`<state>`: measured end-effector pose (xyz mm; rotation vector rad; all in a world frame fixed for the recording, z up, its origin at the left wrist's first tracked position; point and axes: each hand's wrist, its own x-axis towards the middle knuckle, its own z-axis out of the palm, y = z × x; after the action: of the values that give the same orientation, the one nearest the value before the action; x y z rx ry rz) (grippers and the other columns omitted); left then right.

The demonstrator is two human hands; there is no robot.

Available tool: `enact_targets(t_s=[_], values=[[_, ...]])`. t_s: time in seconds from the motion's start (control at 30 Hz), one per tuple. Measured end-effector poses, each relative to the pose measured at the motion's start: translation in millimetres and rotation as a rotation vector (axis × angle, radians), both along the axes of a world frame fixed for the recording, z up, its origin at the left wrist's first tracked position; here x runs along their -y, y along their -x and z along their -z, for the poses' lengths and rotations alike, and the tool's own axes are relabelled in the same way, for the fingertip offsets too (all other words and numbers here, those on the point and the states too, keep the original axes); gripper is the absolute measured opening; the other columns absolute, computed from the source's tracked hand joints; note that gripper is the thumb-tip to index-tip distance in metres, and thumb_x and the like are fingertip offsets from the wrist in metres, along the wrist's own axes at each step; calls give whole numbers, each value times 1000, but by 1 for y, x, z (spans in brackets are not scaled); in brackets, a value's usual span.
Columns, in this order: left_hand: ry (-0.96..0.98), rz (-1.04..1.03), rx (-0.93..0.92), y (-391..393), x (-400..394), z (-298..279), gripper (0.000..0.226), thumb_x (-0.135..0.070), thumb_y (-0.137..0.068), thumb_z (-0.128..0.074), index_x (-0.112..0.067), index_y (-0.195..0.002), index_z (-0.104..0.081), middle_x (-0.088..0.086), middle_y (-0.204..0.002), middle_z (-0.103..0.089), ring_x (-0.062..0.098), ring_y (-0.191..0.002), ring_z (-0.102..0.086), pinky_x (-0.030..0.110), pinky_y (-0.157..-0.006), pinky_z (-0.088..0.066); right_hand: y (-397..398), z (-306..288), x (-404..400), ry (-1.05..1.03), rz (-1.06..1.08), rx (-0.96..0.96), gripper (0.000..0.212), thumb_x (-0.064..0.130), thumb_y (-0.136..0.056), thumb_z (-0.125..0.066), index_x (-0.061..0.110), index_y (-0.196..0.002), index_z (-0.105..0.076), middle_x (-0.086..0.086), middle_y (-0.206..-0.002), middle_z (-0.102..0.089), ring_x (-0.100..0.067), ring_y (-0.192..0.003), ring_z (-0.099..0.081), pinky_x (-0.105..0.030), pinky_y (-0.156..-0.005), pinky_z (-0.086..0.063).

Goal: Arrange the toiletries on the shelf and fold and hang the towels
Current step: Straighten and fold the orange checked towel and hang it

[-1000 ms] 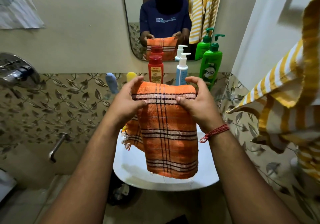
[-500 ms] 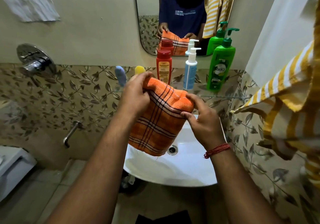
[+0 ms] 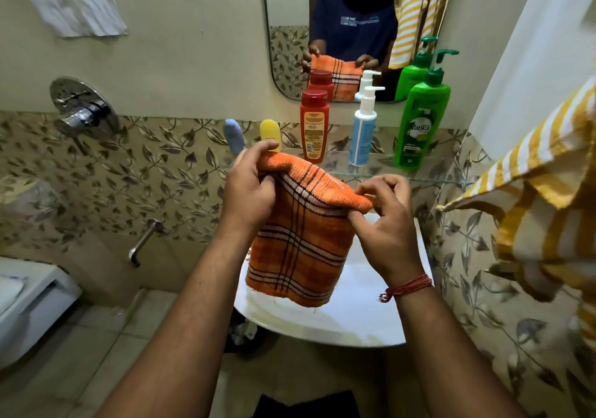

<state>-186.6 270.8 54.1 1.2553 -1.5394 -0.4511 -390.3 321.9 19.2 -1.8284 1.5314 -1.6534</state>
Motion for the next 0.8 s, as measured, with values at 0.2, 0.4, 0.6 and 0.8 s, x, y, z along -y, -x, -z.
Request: enact_targets(t_s=[0.2, 0.4, 0.6, 0.8], values=[[51, 194, -229, -4, 18, -4, 54, 11, -88, -56, -39, -105, -65, -3, -115, -53, 6, -110, -63, 29, -106, -50, -14, -24, -9, 1, 37, 104, 28, 5, -80, -63, 25, -99, -59, -1, -100, -65, -24, -95, -65, -51, -80, -56], [114, 439, -309, 7, 47, -26, 47, 7, -87, -60, -33, -110, -66, 9, -125, -45, 19, -112, -63, 31, -101, -52, -35, -72, -36, 192, 304, -16, 37, -7, -79, -64, 15, -108, -63, 0, -105, -63, -17, -97, -65, -42, -84, -56], [242, 703, -405, 44, 49, -69, 49, -5, -85, -63, -49, -108, -61, 6, -124, -52, 26, -113, -62, 40, -101, -53, -44, -120, -73, 296, 591, -163, 39, -8, -78, -64, 15, -110, -65, 2, -104, -61, -12, -98, -61, -33, -87, -54], [265, 773, -434, 96, 64, -120, 39, -11, -82, -62, -44, -99, -49, 19, -119, -51, 28, -97, -63, 34, -86, -56, -44, -177, -87, 182, 728, -455, 49, -5, -75, -63, 20, -117, -63, -1, -111, -54, -7, -99, -54, -8, -90, -40]])
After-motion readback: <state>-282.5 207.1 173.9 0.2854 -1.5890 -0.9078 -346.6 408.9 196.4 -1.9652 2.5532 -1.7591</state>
